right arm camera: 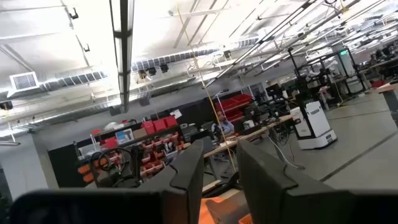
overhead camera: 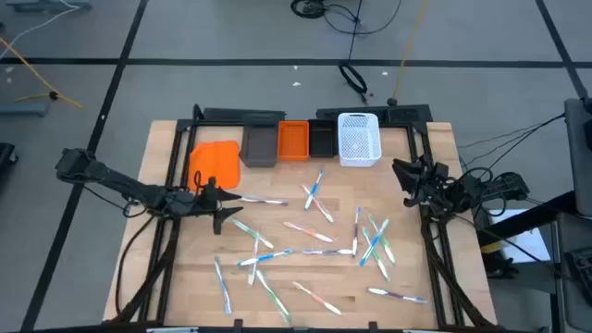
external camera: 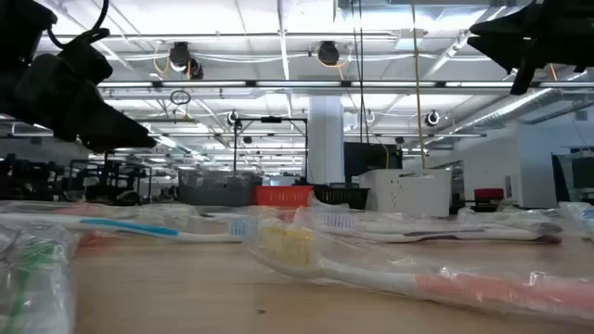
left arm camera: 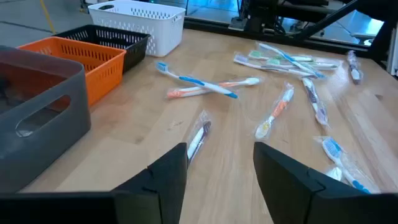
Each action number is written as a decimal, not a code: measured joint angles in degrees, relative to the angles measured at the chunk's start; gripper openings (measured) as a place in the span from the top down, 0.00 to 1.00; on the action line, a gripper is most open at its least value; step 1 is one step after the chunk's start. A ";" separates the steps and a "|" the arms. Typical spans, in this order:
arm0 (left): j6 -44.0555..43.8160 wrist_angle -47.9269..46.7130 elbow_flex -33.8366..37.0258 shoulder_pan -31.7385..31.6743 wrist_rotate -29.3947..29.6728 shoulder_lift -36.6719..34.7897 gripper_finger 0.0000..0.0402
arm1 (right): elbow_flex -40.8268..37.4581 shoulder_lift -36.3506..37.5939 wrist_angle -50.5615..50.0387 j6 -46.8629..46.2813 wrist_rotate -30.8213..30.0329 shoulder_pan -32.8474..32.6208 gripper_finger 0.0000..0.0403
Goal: Pick & Place Toothbrushes
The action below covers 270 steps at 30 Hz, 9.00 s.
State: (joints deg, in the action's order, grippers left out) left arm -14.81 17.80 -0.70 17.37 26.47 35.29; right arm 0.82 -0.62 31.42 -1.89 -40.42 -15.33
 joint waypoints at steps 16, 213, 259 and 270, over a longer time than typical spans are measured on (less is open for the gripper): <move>0.00 0.00 0.01 0.00 0.00 0.00 0.54 | 0.00 0.01 0.00 0.00 -0.01 -0.02 0.78; -5.05 26.47 -7.19 -1.59 -1.37 12.46 0.54 | 28.59 -66.17 5.00 -19.99 26.69 8.95 1.00; -0.71 26.22 -52.97 -14.91 -25.97 61.51 0.54 | 34.32 -66.16 9.08 -7.10 26.97 8.56 1.00; -0.87 24.39 -52.99 -15.85 -25.59 61.48 0.54 | 34.34 -66.16 9.89 -6.34 26.99 8.11 1.00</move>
State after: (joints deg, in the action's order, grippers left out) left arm -15.68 42.20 -53.69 1.52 0.88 96.77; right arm 35.16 -66.78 41.31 -8.23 -13.43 -7.22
